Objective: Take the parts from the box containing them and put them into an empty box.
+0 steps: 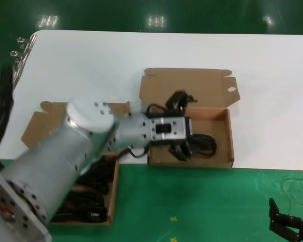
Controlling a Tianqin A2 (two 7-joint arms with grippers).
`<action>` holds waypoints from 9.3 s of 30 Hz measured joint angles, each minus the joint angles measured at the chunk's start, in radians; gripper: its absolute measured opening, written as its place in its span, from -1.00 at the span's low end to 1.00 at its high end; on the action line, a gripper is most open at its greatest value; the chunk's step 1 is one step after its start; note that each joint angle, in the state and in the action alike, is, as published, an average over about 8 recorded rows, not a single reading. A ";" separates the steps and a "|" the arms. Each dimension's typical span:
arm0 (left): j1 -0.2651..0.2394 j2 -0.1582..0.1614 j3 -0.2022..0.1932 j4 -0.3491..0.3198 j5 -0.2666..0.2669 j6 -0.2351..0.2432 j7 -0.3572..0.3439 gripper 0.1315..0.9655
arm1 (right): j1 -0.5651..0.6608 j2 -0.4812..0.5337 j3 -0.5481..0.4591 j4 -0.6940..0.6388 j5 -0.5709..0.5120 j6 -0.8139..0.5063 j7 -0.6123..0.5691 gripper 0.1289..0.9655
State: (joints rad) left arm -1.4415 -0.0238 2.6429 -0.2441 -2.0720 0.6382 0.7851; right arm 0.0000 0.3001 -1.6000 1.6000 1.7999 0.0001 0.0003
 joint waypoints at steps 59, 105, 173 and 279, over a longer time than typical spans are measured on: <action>1.225 -0.235 -0.886 -1.152 0.231 -0.542 -0.667 1.00 | 0.000 0.000 0.000 0.000 0.000 0.000 0.000 1.00; 1.395 -0.267 -1.009 -1.312 0.263 -0.617 -0.760 1.00 | 0.000 0.000 0.000 0.000 0.000 0.000 0.000 1.00; 1.439 -0.276 -1.041 -1.353 0.271 -0.637 -0.784 1.00 | 0.000 0.000 0.000 0.000 0.000 0.000 0.000 1.00; 1.439 -0.276 -1.041 -1.353 0.271 -0.637 -0.784 1.00 | 0.000 0.000 0.000 0.000 0.000 0.000 0.000 1.00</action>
State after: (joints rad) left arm -0.0030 -0.2994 1.6022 -1.5972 -1.8006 0.0013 0.0016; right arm 0.0000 0.3000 -1.6000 1.6000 1.8000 0.0000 0.0000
